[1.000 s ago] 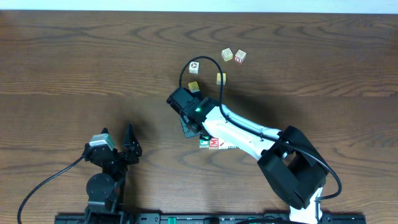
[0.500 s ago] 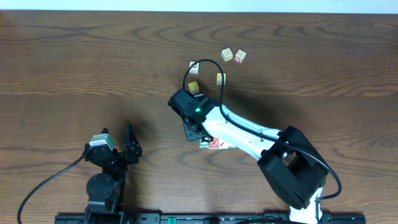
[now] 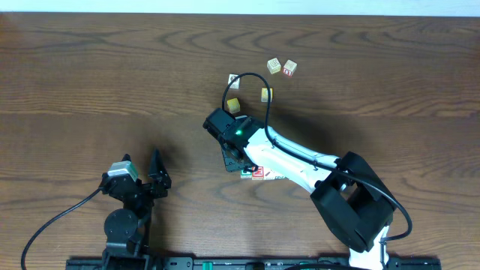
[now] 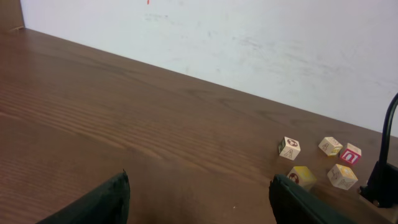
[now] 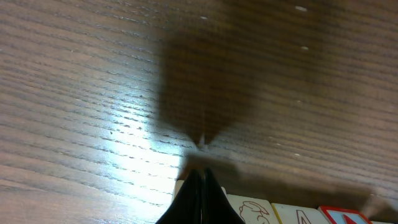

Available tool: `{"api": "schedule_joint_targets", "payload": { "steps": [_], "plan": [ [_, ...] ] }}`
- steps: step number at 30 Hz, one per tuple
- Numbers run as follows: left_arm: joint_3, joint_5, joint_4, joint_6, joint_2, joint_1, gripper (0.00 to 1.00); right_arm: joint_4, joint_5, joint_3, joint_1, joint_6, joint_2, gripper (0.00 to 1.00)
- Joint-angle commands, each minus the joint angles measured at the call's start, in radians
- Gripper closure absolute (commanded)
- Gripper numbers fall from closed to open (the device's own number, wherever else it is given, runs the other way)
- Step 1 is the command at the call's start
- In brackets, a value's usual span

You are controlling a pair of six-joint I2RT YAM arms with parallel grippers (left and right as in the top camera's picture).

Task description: Lift 5 blocks

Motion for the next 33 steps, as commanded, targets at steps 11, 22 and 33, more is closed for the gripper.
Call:
{"api": "schedule_joint_targets", "payload": {
  "steps": [11, 22, 33],
  "plan": [
    [-0.018, -0.017, -0.042, 0.002, -0.001, -0.001, 0.28, -0.027, 0.002, -0.005, 0.0, 0.034, 0.001, 0.99],
    [-0.018, -0.016, -0.042, 0.002, -0.001, -0.001, 0.28, -0.029, -0.016, -0.005, -0.001, 0.034, 0.001, 0.99],
    [-0.018, -0.016, -0.042, 0.002, -0.001, -0.001, 0.28, -0.037, -0.016, -0.005, -0.001, 0.06, 0.001, 0.99]
  ]
}}
